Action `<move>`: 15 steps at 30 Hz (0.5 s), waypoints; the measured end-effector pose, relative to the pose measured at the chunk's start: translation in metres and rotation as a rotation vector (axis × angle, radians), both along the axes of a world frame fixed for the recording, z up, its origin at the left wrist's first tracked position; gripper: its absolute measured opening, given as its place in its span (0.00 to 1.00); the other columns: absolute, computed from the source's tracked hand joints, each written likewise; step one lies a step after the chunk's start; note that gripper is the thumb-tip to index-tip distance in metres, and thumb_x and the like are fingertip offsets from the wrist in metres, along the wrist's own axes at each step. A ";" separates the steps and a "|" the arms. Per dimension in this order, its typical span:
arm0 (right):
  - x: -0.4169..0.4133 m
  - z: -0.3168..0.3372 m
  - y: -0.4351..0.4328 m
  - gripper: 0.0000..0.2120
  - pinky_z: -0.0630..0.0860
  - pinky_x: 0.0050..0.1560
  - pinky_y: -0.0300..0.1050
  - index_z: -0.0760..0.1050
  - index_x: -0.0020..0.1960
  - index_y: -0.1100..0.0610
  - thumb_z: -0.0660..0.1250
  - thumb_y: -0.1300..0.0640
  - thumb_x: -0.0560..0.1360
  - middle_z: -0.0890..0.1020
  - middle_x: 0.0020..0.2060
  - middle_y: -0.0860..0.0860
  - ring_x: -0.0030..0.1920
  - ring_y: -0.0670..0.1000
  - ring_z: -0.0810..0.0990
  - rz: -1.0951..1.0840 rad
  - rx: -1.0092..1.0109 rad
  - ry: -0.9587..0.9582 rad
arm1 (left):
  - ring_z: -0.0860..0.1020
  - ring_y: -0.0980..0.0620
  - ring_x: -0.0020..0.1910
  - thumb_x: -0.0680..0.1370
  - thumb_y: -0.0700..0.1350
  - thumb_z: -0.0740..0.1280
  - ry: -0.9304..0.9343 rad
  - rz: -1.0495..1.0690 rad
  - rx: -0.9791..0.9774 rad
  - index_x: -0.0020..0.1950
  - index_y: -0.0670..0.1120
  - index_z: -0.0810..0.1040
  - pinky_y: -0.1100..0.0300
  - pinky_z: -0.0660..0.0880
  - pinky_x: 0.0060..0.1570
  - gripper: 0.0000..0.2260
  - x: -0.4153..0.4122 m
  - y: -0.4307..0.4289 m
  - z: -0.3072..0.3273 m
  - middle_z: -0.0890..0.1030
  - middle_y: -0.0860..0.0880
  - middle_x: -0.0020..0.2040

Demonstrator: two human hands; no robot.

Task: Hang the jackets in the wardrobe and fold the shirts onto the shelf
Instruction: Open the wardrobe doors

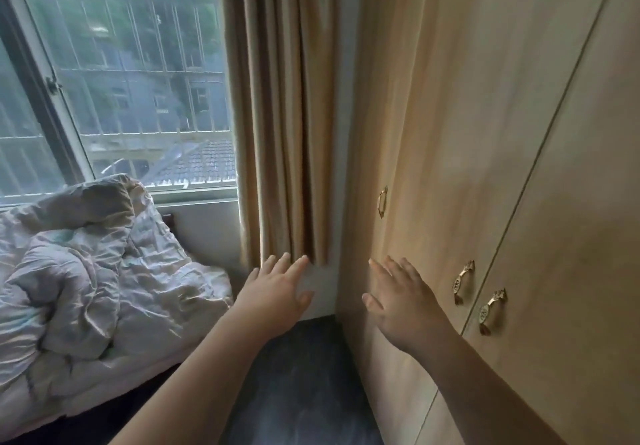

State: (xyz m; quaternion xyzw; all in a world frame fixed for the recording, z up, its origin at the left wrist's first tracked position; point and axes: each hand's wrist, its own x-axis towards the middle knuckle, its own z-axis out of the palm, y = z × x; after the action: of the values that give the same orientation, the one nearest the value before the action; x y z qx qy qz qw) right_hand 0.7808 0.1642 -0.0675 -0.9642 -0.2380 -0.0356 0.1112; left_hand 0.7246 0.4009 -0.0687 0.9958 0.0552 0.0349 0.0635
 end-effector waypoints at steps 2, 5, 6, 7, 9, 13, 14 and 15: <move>0.026 -0.007 -0.001 0.31 0.47 0.79 0.51 0.46 0.81 0.47 0.49 0.39 0.82 0.50 0.81 0.49 0.80 0.54 0.44 -0.039 0.007 0.022 | 0.49 0.45 0.80 0.81 0.62 0.53 0.002 -0.030 -0.007 0.81 0.56 0.48 0.45 0.53 0.77 0.30 0.040 -0.002 -0.003 0.51 0.50 0.82; 0.069 -0.016 -0.005 0.31 0.47 0.79 0.51 0.46 0.81 0.47 0.50 0.40 0.82 0.50 0.81 0.50 0.80 0.54 0.45 -0.085 0.010 0.034 | 0.48 0.45 0.80 0.82 0.62 0.54 0.046 -0.080 -0.013 0.81 0.57 0.46 0.45 0.52 0.77 0.31 0.099 -0.014 -0.007 0.50 0.50 0.82; 0.084 -0.018 -0.007 0.31 0.47 0.79 0.51 0.46 0.81 0.47 0.51 0.40 0.82 0.50 0.81 0.50 0.80 0.54 0.45 -0.103 0.014 0.042 | 0.48 0.45 0.80 0.82 0.61 0.54 0.064 -0.112 -0.005 0.81 0.57 0.46 0.45 0.51 0.77 0.31 0.119 -0.018 -0.008 0.50 0.49 0.82; 0.098 -0.019 -0.009 0.31 0.47 0.79 0.51 0.46 0.81 0.47 0.51 0.40 0.82 0.50 0.81 0.50 0.80 0.54 0.45 -0.122 0.020 0.050 | 0.48 0.45 0.80 0.82 0.61 0.54 0.079 -0.147 0.002 0.81 0.56 0.46 0.44 0.52 0.77 0.31 0.137 -0.023 -0.008 0.50 0.49 0.82; 0.126 -0.020 -0.015 0.31 0.48 0.79 0.51 0.45 0.81 0.47 0.50 0.40 0.82 0.50 0.81 0.49 0.80 0.54 0.45 -0.162 0.028 0.056 | 0.48 0.45 0.80 0.82 0.62 0.53 0.096 -0.208 0.014 0.81 0.55 0.45 0.44 0.52 0.77 0.31 0.173 -0.030 -0.008 0.50 0.49 0.82; 0.161 -0.019 -0.029 0.31 0.47 0.79 0.52 0.45 0.81 0.46 0.51 0.40 0.82 0.50 0.81 0.49 0.80 0.54 0.45 -0.249 0.039 0.046 | 0.49 0.44 0.80 0.82 0.62 0.53 0.081 -0.290 0.022 0.81 0.55 0.45 0.43 0.53 0.77 0.31 0.240 -0.045 -0.014 0.51 0.49 0.81; 0.164 -0.019 -0.031 0.31 0.47 0.79 0.52 0.45 0.81 0.45 0.51 0.39 0.82 0.50 0.81 0.49 0.80 0.54 0.45 -0.269 0.035 0.038 | 0.50 0.44 0.80 0.82 0.62 0.53 0.085 -0.312 0.016 0.81 0.55 0.46 0.43 0.54 0.77 0.30 0.253 -0.051 -0.016 0.52 0.50 0.81; 0.164 -0.020 -0.036 0.31 0.46 0.79 0.52 0.45 0.81 0.45 0.51 0.39 0.82 0.49 0.81 0.48 0.80 0.53 0.45 -0.297 0.030 0.034 | 0.50 0.44 0.80 0.82 0.62 0.52 0.095 -0.344 0.016 0.80 0.56 0.46 0.43 0.54 0.77 0.30 0.266 -0.058 -0.019 0.52 0.49 0.81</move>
State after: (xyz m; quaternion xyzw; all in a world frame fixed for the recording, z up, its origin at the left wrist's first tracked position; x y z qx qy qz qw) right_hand 0.9453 0.1285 -0.0872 -0.9875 -0.0903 -0.0389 0.1231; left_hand 0.9901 0.3428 -0.0879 0.9916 -0.1133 -0.0230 0.0579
